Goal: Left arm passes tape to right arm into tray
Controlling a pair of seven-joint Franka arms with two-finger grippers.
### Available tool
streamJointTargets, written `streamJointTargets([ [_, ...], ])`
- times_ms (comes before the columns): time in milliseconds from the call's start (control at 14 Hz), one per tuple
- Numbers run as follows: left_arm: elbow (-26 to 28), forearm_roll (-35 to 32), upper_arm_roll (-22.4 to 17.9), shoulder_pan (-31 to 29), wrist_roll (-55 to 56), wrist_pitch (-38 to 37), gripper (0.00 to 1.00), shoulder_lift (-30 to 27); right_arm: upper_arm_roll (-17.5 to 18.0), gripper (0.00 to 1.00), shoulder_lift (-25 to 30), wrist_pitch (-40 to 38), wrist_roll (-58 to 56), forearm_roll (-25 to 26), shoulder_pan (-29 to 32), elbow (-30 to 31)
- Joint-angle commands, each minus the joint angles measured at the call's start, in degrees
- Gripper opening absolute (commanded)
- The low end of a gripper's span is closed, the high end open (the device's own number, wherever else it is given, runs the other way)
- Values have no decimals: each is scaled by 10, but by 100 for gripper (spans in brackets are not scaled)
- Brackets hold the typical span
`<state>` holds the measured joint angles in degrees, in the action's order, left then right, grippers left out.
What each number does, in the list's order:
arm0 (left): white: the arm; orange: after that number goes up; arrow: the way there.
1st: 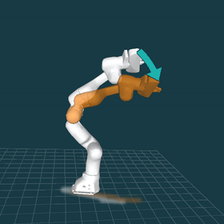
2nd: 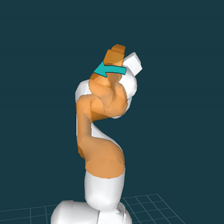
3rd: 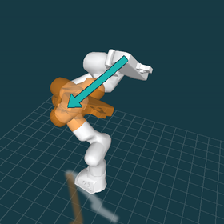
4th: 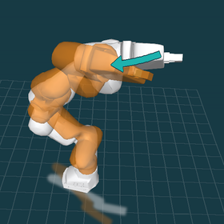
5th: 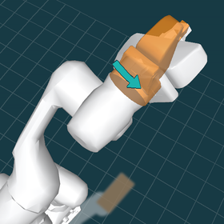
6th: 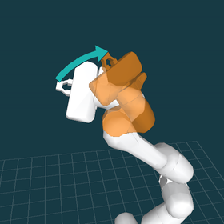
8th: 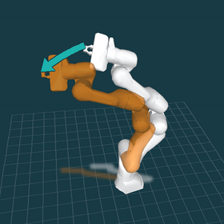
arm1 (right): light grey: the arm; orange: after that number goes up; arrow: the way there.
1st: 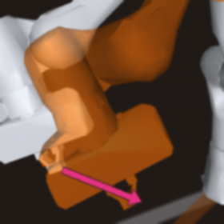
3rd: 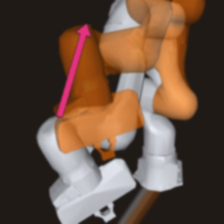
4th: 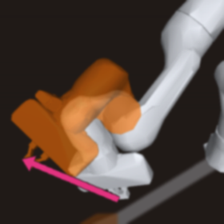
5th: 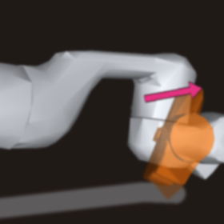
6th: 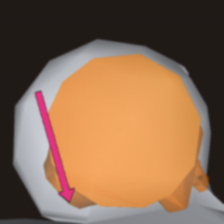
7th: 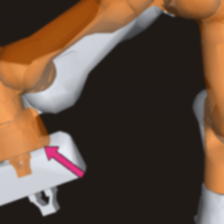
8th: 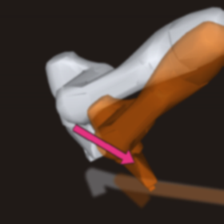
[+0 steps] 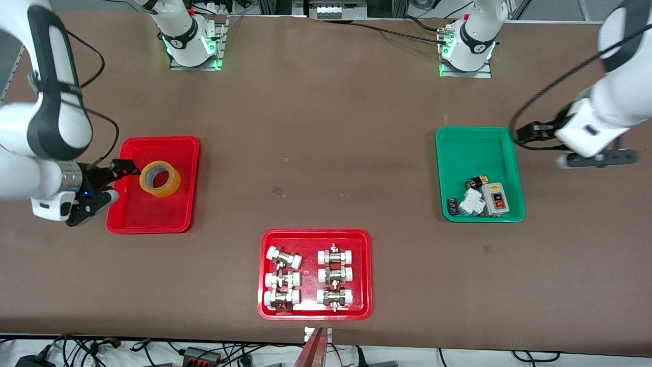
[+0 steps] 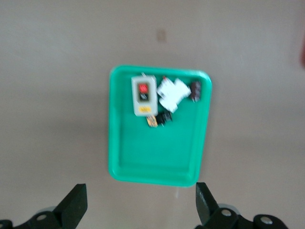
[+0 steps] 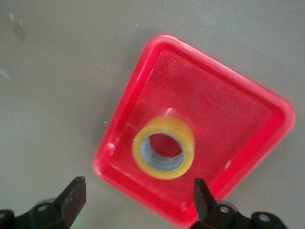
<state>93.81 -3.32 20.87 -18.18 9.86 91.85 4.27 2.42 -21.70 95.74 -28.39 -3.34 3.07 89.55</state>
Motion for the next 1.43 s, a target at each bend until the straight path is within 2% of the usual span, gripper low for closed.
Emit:
streamJointTargets([
  [0, -15, 8, -16, -3, -5, 10, 100, -15, -3, 100, 78, -16, 118, 21, -30, 40],
  [429, -24, 4, -39, 31, -3, 8, 100, -16, 1, 100, 205, -63, 285, 25, -46, 66],
  [786, -37, 16, -107, 75, -7, 18, 100, -6, 1, 100, 319, -17, 307, 25, -42, 180],
  [929, -36, 22, -123, 95, -5, 20, 100, -8, 1, 100, 328, -15, 310, 25, -43, 183],
  [1214, -40, 41, -113, 95, -4, -17, 100, -24, 0, 100, 282, -44, 308, 26, -40, 106],
  [1357, -40, 40, -112, 95, -5, -17, 100, -24, -1, 100, 275, -54, 309, 25, -36, 89],
])
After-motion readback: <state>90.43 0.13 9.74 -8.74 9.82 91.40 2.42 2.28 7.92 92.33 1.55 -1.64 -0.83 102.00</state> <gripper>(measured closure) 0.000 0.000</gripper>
